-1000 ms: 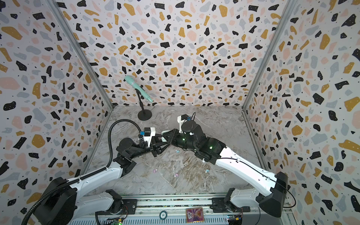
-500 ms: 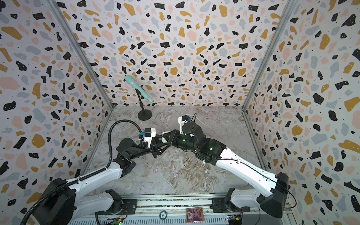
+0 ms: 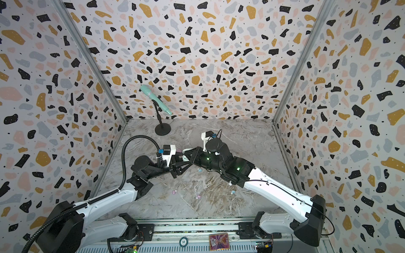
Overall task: Insert wireless bluetooth earbuds into charging case
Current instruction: Insert the wireless bluetooth earbud into the charging case.
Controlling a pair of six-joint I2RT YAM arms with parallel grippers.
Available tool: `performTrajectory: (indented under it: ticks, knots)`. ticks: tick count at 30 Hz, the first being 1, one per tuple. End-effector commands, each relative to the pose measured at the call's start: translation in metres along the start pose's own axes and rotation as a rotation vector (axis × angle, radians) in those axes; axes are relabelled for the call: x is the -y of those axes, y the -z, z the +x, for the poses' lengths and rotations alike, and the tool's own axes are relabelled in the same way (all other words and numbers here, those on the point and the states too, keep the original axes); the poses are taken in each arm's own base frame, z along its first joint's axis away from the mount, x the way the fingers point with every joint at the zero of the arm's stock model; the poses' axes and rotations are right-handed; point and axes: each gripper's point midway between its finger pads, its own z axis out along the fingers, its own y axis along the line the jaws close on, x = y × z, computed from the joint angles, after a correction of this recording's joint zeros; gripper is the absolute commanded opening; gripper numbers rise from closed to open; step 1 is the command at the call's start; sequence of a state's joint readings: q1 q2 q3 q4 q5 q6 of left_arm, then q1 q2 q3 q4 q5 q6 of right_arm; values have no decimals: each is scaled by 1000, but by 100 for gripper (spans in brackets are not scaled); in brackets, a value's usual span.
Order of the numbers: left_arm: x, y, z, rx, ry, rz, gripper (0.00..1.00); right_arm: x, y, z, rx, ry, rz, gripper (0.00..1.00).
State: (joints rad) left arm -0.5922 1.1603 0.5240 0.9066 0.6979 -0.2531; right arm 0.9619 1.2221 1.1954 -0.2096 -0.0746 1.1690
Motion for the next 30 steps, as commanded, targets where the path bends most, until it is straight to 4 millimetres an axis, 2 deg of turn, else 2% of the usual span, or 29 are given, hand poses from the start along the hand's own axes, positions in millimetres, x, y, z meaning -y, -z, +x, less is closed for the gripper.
performTrajectory:
  ticks: [1,6,10,14,22,30]
  knots:
    - [15,2,-32,99,-102,42,36,7,4,0,5,-5,32,4]
    - [15,2,-32,99,-100,39,36,1,3,0,-1,4,12,5]
    - [15,2,-34,102,-109,34,36,5,4,7,-28,2,18,5]
    - [14,3,-34,101,-116,27,36,13,6,11,-39,-4,39,11]
    - [12,3,-35,104,-123,12,36,12,13,8,-26,5,52,25]
    - [8,3,-32,93,-129,-8,36,7,18,6,-22,15,42,30]
